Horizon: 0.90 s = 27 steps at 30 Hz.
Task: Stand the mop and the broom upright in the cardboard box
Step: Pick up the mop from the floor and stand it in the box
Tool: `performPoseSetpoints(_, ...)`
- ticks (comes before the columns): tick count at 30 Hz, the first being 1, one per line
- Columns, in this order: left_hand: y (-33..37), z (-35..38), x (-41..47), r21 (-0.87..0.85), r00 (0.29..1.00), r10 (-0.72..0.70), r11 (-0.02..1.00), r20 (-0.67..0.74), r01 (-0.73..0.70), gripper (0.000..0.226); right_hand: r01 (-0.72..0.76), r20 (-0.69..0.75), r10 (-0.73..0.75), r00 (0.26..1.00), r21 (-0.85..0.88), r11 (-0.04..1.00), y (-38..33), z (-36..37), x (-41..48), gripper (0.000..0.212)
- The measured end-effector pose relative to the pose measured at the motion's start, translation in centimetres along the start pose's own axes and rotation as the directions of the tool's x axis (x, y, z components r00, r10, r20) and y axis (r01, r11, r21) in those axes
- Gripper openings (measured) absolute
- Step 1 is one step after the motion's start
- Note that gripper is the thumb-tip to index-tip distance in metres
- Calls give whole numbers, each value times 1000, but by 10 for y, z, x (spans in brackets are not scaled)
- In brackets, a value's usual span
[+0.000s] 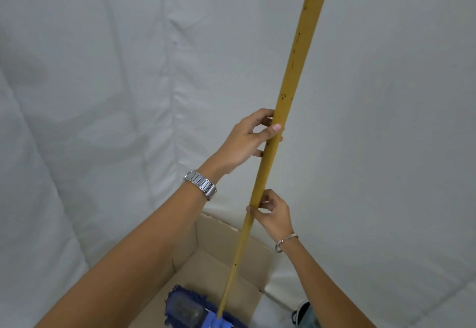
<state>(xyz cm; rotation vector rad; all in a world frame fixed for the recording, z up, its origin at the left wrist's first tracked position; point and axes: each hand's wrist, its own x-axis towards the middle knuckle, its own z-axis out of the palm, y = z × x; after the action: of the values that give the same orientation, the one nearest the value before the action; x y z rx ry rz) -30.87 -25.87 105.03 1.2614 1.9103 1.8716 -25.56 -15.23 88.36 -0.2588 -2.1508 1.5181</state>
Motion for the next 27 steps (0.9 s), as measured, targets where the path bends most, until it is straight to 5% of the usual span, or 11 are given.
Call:
performPoseSetpoints(15,-192,-116,133,-81,986,-161,983,49,165,38,-97,-11,97,995,-9,995,120,117,189,37)
performPoseSetpoints(27,-262,-126,262,-102,964,-201,970,176,220,41,-83,-211,63,976,-87,993,180,110,291,32)
